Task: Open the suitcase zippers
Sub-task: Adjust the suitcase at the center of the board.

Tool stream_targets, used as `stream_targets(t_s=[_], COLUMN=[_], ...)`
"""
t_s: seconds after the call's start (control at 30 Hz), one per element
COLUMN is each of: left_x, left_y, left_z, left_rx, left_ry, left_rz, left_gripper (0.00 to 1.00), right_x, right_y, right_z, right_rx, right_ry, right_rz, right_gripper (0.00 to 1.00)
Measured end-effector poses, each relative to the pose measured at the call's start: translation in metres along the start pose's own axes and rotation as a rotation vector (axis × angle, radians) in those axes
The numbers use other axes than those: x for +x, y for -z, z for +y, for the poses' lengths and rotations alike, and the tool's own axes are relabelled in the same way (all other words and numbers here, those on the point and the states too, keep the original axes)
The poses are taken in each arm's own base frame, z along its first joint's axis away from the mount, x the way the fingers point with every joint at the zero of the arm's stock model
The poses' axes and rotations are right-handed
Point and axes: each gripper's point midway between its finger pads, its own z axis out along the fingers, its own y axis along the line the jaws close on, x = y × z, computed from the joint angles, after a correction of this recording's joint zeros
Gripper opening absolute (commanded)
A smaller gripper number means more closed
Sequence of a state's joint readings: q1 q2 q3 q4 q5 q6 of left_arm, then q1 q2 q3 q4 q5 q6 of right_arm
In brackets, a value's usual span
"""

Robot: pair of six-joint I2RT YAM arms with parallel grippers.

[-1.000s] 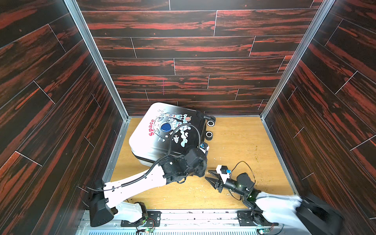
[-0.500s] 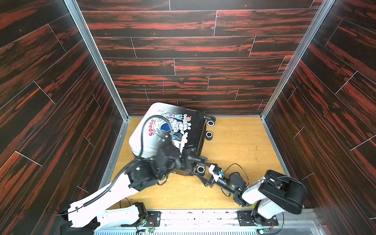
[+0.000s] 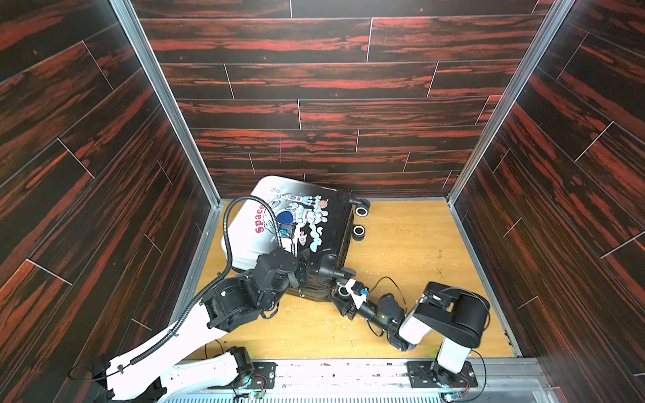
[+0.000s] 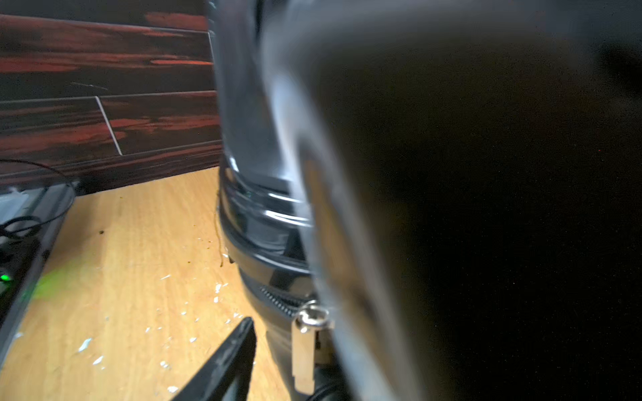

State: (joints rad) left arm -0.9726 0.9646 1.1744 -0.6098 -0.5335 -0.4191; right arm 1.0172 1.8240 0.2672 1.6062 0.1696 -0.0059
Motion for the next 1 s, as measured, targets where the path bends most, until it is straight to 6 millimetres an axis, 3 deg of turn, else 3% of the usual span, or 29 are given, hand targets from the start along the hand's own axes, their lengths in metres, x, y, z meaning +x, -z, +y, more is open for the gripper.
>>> stream_targets(t_s=[0.47, 0.7, 1.0], left_x=[-0.003, 0.005, 0.012], left_y=[0.013, 0.011, 0.008], left_z=[0.018, 0.021, 0.021], left_rx=[-0.032, -0.039, -0.038], left_ry=[0.023, 0.025, 0.038], left_rz=[-0.043, -0.031, -0.016], left_gripper=[0.35, 0.35, 0.35], right_x=[0.013, 0.016, 0.015], right_y=[-0.005, -0.007, -0.008], right_z=[0.0, 0.01, 0.006], right_rx=[0.009, -0.033, -0.016], right_ry=[-0.061, -0.063, -0.04], right_rz=[0.012, 0.02, 0.026], right_gripper=[0.32, 0.0, 0.0])
